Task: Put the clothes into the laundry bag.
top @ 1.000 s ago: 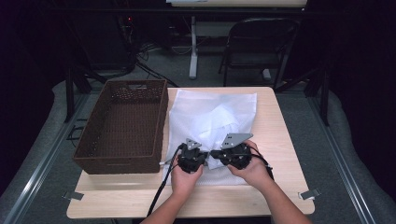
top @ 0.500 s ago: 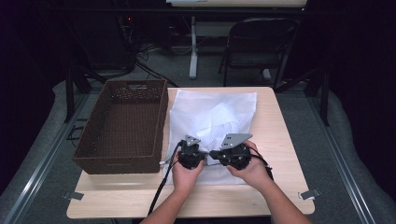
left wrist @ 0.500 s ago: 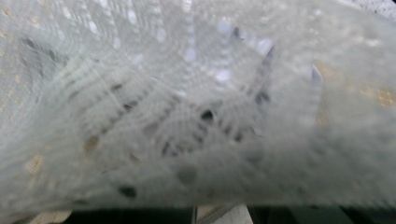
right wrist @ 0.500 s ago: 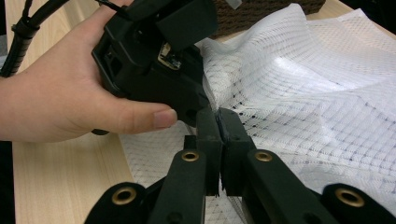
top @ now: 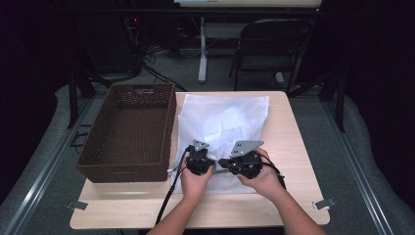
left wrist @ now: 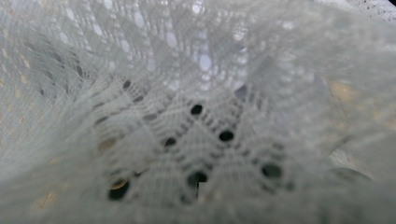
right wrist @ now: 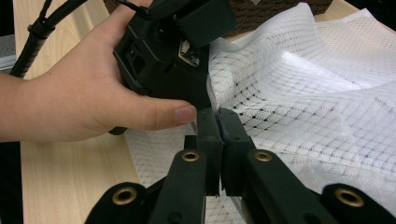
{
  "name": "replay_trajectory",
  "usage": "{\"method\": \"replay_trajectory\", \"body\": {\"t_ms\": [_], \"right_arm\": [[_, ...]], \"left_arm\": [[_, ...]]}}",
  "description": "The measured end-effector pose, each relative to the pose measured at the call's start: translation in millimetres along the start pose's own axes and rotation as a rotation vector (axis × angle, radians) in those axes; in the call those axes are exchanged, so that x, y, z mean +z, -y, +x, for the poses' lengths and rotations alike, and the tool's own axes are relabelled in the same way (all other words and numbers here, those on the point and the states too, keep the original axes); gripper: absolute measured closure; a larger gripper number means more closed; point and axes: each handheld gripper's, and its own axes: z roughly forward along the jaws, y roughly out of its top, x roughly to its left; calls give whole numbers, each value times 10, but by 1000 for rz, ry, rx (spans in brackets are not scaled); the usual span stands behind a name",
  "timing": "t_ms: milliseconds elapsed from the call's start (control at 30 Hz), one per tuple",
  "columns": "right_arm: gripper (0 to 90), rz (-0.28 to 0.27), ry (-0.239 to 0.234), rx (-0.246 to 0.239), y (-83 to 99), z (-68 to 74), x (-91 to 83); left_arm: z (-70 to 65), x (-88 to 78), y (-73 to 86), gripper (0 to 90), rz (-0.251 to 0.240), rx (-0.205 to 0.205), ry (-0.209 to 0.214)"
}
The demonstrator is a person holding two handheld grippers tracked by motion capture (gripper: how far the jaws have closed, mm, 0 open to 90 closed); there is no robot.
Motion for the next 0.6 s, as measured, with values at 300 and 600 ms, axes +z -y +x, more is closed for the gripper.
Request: {"method": "replay_trajectory", "body": {"t_ms": [300,600], "right_arm": [[887,-7,-9,2,-7,3,-8],[888,-10,-12,3,-12,11,-5]], "left_arm": [[19,45,-69,861,-22,-10,-19],[63,119,-135,860,-33,-25,-49]]}}
